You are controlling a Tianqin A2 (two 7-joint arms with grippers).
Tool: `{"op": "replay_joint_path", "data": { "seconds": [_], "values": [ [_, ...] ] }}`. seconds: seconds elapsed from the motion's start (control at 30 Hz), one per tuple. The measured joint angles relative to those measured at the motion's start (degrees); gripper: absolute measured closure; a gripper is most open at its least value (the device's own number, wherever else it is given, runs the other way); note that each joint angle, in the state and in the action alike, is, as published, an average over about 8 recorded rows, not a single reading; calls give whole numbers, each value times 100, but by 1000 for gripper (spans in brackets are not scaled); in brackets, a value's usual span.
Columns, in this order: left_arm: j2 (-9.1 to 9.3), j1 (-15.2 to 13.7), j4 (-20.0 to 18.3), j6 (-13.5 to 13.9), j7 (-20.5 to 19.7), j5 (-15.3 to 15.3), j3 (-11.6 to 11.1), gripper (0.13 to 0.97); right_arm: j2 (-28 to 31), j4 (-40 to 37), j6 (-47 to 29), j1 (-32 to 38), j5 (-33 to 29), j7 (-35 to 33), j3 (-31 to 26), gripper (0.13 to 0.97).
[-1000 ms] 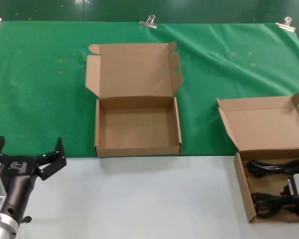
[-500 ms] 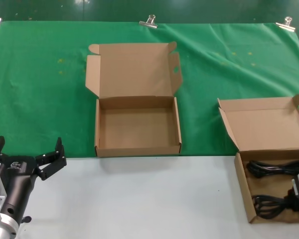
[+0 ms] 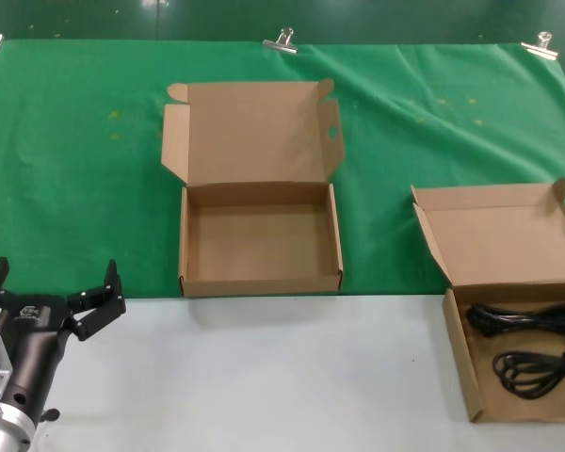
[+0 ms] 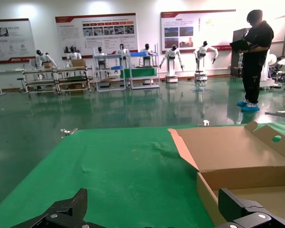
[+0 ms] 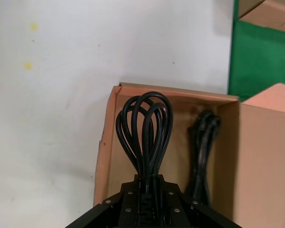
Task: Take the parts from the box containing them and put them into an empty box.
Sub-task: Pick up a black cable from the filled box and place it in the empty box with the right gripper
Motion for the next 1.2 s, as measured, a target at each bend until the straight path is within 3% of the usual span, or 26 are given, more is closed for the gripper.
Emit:
{"op": "replay_joint_path", "data": {
  "seconds": [0.27,0.47,0.77,1.2],
  "values": [
    [0,0,0,0,0,0,0,132,197,514,-406,320,179,200,186,881],
    [0,0,0,0,0,0,0,132,-57,483,-528,778,62,254,123,882],
    [0,0,0,0,0,0,0,132,-1151,-189,-330,1431,-235,78,-353,882],
    [0,0,0,0,0,0,0,132,-2968,-1242,562,1892,-485,-304,-1029,883]
  ]
}}
